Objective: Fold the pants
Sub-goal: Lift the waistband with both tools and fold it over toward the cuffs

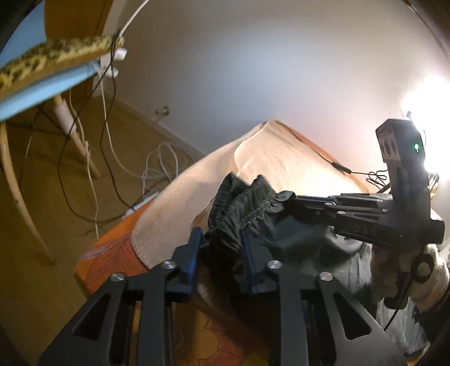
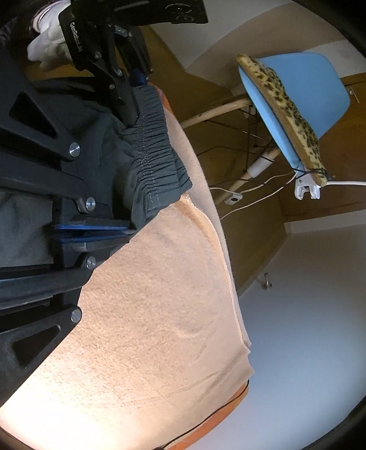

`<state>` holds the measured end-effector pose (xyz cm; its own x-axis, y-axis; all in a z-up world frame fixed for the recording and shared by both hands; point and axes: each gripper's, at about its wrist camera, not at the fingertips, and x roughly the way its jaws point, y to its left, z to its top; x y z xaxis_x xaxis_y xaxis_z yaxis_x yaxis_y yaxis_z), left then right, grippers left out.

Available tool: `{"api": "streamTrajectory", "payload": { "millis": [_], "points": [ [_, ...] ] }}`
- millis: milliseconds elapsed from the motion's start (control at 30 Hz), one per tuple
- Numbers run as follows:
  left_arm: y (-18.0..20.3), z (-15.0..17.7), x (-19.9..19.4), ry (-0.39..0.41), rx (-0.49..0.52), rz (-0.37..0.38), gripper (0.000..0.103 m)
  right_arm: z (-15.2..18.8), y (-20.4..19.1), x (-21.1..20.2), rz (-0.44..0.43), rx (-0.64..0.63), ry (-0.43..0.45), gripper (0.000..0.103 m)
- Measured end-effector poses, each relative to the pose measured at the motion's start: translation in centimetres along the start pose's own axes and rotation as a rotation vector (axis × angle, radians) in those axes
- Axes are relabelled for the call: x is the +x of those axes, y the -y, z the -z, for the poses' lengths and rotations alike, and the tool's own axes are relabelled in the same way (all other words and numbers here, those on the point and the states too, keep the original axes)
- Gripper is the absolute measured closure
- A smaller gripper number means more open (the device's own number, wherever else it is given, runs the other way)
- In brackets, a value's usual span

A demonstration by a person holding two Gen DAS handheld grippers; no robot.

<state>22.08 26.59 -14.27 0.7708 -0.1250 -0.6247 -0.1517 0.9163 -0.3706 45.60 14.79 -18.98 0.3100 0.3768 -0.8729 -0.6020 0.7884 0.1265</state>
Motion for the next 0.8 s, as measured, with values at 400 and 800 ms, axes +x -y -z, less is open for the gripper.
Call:
{"api": "streamTrajectory", "payload": {
  "millis": [400,800],
  "points": [
    [7.2,2.7,-1.9,0.077,0.308,-0.047,0.088,-1.9,1.5,-2.7,-0.267,0.339,-0.087,0.042],
    [9.1,4.8,-1.6,0.071,0.387,-0.038,0.088,-2.6,-2.3,2.2,-0.188,0.272,-0.270,0.041]
  ]
}}
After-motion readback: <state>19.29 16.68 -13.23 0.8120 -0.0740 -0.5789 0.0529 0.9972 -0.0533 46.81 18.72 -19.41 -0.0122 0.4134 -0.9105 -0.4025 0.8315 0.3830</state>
